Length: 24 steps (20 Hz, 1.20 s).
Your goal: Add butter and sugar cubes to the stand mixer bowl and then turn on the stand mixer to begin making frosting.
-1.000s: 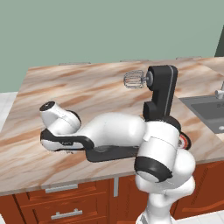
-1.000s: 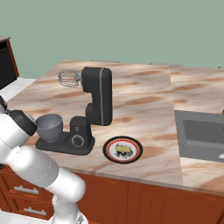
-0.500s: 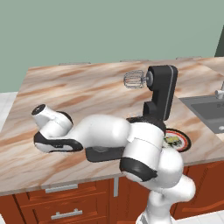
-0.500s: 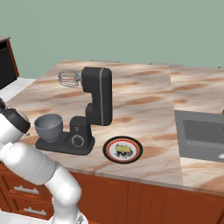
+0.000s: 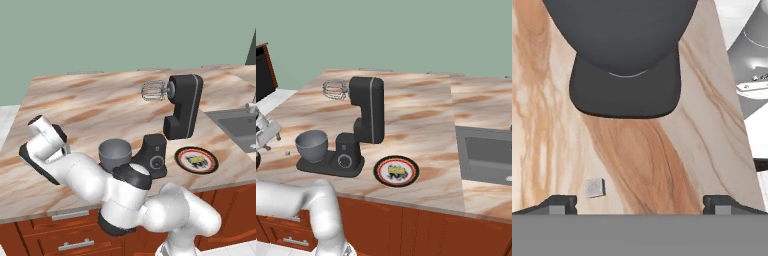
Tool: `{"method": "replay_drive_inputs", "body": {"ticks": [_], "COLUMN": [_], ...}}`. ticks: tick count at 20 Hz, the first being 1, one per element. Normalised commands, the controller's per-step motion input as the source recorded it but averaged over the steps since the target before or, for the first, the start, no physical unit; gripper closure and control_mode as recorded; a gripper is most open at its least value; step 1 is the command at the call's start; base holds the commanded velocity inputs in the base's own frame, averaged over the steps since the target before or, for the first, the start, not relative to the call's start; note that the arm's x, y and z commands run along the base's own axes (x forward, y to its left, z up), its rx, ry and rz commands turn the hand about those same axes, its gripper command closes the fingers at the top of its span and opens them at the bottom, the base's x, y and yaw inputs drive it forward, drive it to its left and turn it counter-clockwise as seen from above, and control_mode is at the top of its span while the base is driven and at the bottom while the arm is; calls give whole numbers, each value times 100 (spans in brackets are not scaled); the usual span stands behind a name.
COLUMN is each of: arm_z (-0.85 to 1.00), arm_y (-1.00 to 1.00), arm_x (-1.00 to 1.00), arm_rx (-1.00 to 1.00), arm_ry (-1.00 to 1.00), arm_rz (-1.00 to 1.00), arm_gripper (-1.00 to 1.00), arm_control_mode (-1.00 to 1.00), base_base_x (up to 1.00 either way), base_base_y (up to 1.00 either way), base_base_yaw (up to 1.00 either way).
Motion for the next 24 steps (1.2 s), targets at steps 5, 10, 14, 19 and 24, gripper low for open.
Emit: {"method": "replay_drive_inputs", "body": {"ticks": [5, 10, 14, 19, 24], "arm_z": [-21, -30, -23, -39, -21], "arm_y": [-38, -34, -9, -2, 0], "arm_x": [0, 0, 0, 0, 2], "arm_rx": [0, 8, 19, 9, 1], "arm_ry": [0, -4, -10, -3, -2], "arm_rz": [-1, 7, 13, 2, 0], "arm_gripper": [-100, -100, -100, -100, -100], "arm_control_mode": [-100, -100, -100, -100, -100], "base_base_x": [0, 0, 0, 0, 0], "base_base_y": [0, 0, 0, 0, 0], "base_base_yaw": [0, 0, 0, 0, 0]}}
